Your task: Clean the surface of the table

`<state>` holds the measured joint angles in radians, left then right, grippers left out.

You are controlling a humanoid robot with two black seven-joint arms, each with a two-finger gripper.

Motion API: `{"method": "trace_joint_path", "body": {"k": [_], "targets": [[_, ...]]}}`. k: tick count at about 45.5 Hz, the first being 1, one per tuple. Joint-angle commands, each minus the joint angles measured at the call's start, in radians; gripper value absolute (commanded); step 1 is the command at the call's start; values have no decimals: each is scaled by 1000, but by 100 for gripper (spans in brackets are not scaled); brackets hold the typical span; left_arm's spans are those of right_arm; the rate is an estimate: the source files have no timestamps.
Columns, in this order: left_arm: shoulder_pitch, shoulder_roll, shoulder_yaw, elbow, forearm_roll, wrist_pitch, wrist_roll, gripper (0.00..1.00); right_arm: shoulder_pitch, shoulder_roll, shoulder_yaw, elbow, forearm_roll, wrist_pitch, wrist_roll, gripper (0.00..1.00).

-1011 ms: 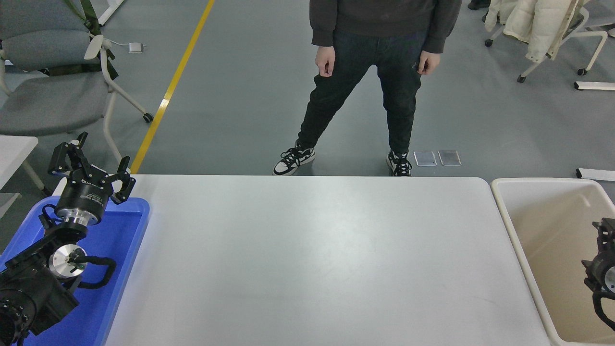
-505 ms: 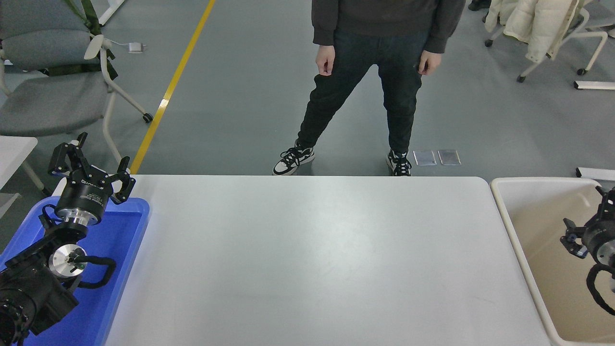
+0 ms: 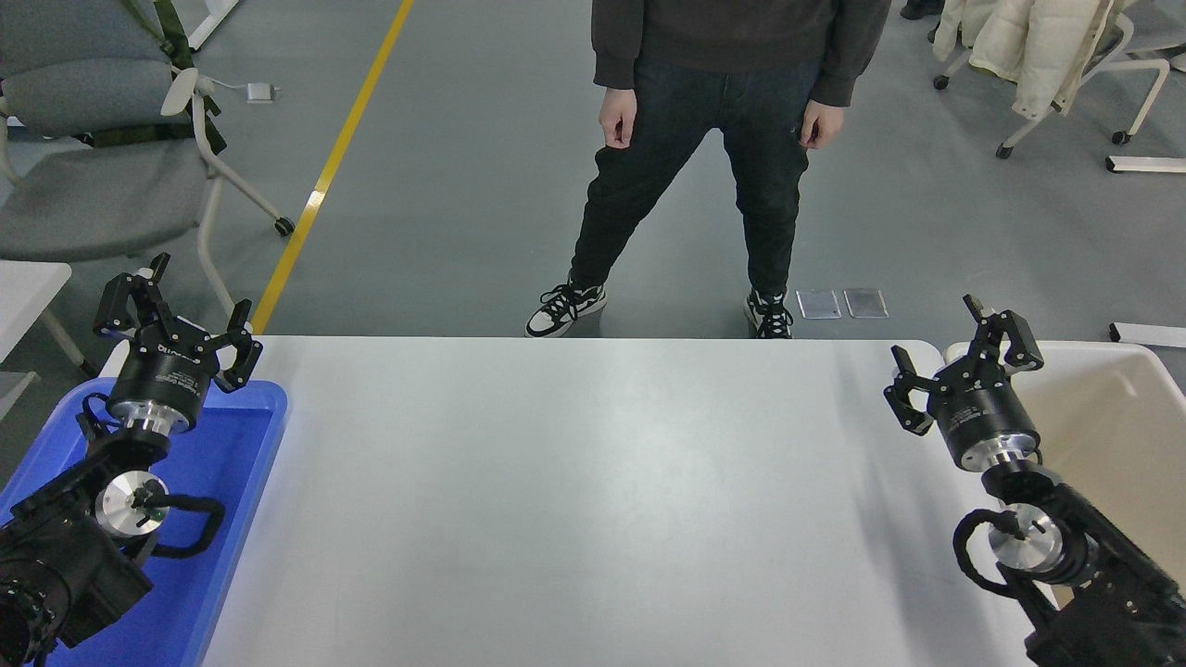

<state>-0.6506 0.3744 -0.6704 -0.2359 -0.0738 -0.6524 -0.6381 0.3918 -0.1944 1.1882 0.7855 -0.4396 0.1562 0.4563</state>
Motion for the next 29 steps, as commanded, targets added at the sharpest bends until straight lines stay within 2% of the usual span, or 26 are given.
{"method": "trace_joint_path", "body": {"k": [1,29], "targets": [[0,0,0,0,0,0,0,100,-1,59,45,-19,-74,-20,78,100],[0,0,0,1,0,0,0,100,-14,44,42,-3,-71,-66,76,100]]}}
